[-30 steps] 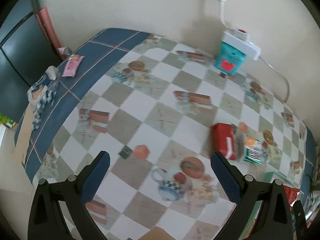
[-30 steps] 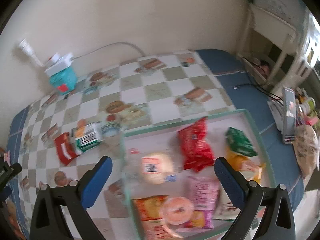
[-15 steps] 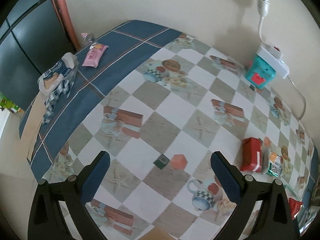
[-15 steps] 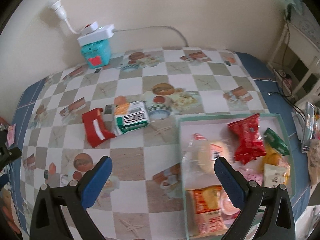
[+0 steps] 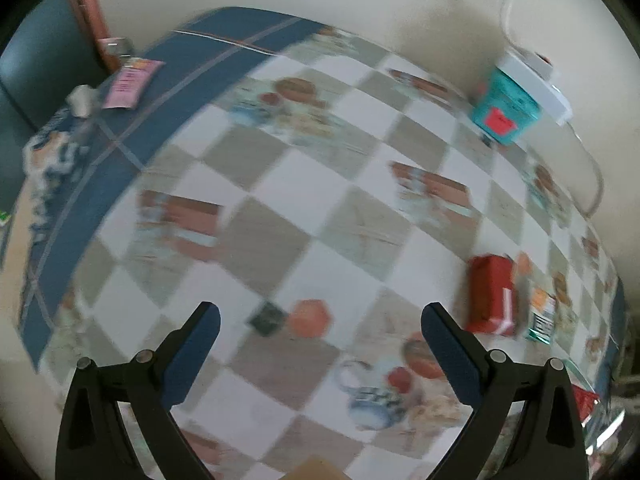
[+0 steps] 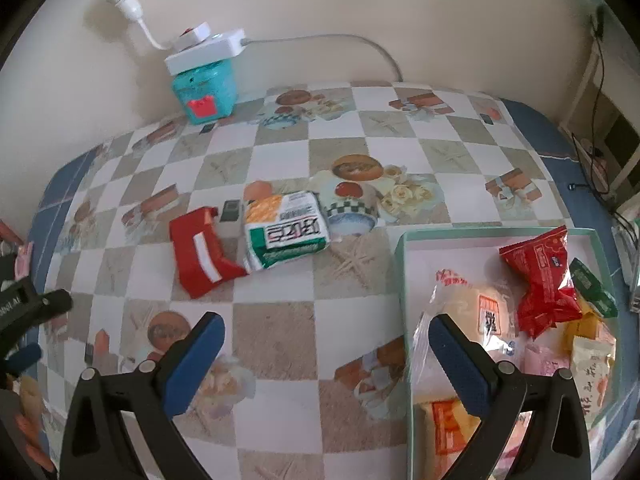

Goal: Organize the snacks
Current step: 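Move both tools back toward the red box and cracker pack, then grasp the red box with the left gripper while the right grasps the white-green cracker pack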

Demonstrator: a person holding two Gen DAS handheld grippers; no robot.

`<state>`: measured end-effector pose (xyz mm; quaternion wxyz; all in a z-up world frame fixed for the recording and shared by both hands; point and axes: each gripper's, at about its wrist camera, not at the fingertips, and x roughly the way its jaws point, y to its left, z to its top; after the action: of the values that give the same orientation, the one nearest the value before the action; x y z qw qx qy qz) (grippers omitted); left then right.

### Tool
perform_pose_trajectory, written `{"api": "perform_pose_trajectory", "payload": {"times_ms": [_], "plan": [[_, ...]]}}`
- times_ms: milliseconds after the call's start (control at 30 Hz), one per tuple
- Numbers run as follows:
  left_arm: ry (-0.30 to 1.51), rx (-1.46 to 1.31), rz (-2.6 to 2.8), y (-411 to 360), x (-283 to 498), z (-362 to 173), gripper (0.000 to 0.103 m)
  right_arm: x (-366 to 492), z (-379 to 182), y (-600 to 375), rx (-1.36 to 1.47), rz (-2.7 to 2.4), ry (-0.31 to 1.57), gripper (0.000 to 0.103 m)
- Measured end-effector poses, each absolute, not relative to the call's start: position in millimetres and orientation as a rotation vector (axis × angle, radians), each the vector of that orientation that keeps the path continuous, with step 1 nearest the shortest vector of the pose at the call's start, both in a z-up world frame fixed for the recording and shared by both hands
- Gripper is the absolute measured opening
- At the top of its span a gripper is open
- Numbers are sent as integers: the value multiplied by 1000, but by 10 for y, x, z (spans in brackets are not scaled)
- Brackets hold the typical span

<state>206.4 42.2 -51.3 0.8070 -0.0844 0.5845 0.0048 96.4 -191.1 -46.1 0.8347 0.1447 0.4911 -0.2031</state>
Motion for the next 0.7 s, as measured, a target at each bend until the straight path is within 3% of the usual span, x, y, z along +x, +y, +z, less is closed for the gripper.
{"api": "perform_pose_trajectory", "payload": {"times_ms": [700], "plan": [[1200, -257, -203, -208, 2149, -788, 101, 1132, -528, -2213, 351, -372, 1006, 103]]}}
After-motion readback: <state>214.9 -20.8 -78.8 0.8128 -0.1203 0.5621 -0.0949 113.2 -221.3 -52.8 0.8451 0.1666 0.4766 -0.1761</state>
